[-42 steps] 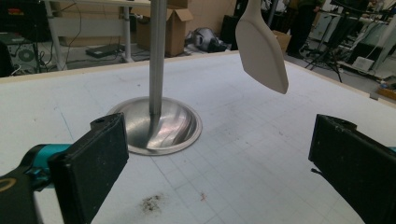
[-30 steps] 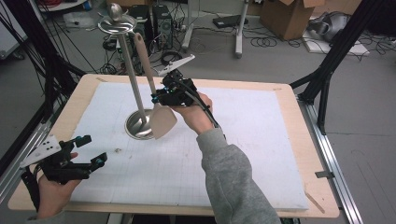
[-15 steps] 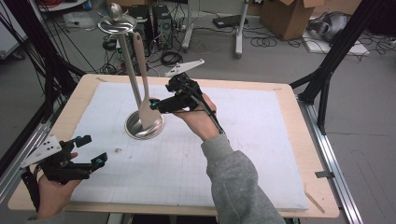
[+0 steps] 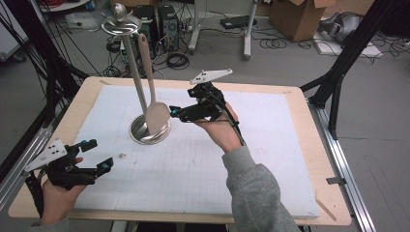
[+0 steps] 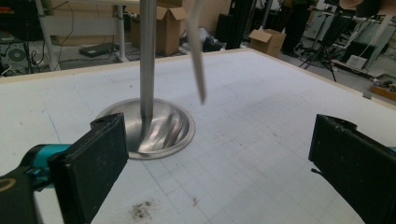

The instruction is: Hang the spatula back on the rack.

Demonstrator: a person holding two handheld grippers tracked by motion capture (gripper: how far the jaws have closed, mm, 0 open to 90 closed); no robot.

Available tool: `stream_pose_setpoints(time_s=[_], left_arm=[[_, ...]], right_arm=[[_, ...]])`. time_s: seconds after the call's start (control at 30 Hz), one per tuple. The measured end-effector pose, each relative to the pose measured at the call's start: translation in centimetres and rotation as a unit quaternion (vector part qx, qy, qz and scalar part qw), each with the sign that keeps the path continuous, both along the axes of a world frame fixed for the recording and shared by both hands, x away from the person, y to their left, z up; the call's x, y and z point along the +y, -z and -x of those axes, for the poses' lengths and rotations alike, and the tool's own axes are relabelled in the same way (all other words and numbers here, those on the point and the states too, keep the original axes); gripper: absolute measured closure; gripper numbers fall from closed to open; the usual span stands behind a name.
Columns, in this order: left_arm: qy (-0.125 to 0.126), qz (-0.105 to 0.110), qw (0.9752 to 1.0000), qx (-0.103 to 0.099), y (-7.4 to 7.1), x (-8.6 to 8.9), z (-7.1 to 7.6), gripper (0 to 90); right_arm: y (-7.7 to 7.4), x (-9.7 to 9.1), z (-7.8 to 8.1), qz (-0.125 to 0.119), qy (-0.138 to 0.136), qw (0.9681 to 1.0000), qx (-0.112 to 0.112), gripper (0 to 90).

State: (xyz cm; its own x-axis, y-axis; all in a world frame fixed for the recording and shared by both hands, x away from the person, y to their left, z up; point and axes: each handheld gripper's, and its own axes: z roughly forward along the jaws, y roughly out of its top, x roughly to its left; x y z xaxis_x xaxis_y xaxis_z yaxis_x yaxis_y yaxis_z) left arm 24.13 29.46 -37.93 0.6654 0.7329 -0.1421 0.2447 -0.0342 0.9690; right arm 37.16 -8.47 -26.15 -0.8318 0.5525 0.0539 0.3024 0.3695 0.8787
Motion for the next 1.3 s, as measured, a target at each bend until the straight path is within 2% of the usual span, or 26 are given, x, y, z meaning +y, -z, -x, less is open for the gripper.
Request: stream_pose_setpoints(time_s=[0.13,0.6,0.8,1.07,1.13,1.2,1.3], left_arm=[[-0.001,0.002,1.0,0.0,0.0,0.1,0.0,5.2],[-0.007,0.008,0.9999,-0.002,-0.1,0.6,-0.1,5.2],[-0.005,0.008,1.0,-0.002,-0.1,0.3,-0.3,5.2],[0.0,0.006,1.0,0.001,0.0,-0.2,-0.6,5.2],[0.001,0.005,1.0,0.001,0.1,-0.3,-0.6,5.2],[0.002,0.005,1.0,0.002,0.1,-0.3,-0.6,5.2],[0.002,0.006,1.0,0.003,0.2,-0.4,-0.5,5.2]], right_arm=[[0.4,-1.3,0.4,-0.014,0.001,0.9999,-0.002,15.6],[2.0,-6.2,1.3,-0.029,0.034,0.999,0.002,15.7],[2.3,-8.3,2.5,-0.032,0.044,0.9984,-0.014,15.7],[3.8,-11.5,3.5,-0.038,0.061,0.9974,-0.013,15.6],[4.2,-12.1,3.6,-0.037,0.066,0.997,-0.018,15.5],[4.6,-13.0,3.8,-0.044,0.072,0.9962,-0.02,15.5],[5.1,-14.0,4.3,-0.044,0.082,0.9949,-0.038,15.5]])
